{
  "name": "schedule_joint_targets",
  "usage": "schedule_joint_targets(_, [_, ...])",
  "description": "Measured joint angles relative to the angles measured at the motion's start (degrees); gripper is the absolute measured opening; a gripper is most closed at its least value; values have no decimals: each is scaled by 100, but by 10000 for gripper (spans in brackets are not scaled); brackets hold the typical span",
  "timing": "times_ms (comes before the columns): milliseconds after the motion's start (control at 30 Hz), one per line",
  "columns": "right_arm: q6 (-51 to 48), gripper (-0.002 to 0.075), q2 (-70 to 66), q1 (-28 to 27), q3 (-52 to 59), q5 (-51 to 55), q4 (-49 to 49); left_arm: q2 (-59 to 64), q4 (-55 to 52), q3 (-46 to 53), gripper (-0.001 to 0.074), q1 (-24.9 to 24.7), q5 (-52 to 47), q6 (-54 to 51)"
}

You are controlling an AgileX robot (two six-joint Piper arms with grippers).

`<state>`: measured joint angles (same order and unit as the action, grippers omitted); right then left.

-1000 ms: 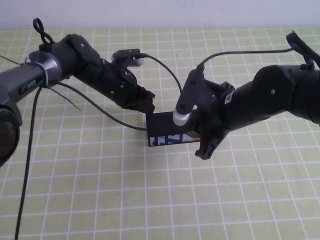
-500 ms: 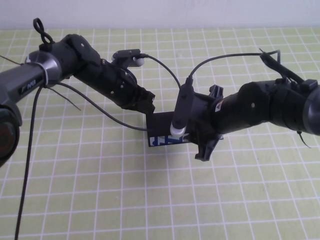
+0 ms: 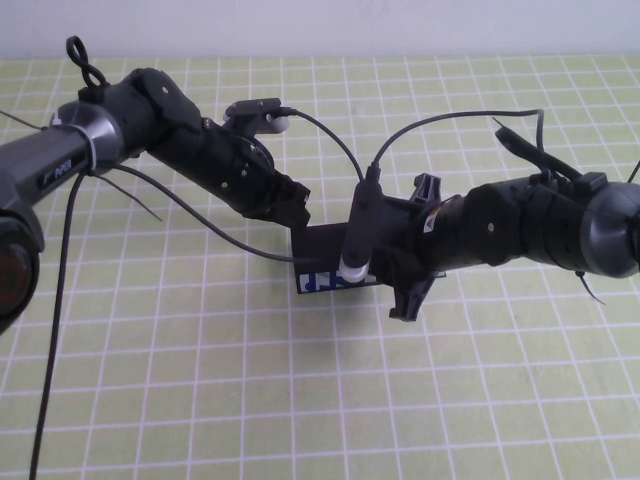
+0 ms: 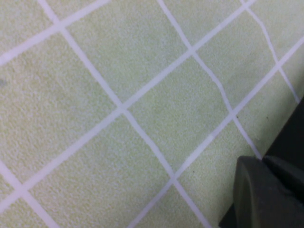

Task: Take glasses out of glasses case
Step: Pick up the glasses from the glasses case

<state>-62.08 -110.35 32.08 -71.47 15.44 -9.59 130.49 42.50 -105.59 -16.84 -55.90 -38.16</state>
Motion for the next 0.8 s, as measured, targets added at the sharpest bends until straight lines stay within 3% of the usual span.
schedule_joint_targets(333, [-27, 179, -52, 0, 0, -254, 71, 0, 0, -11, -4, 0, 19, 0])
schedule_joint_targets(533, [-62, 43, -52, 12, -83, -236, 105, 0, -10, -35, -4, 0, 136, 0])
schedule_joint_targets(800, [2, 14, 26, 12, -363, 43, 71, 0, -10, -47, -4, 19, 186, -12])
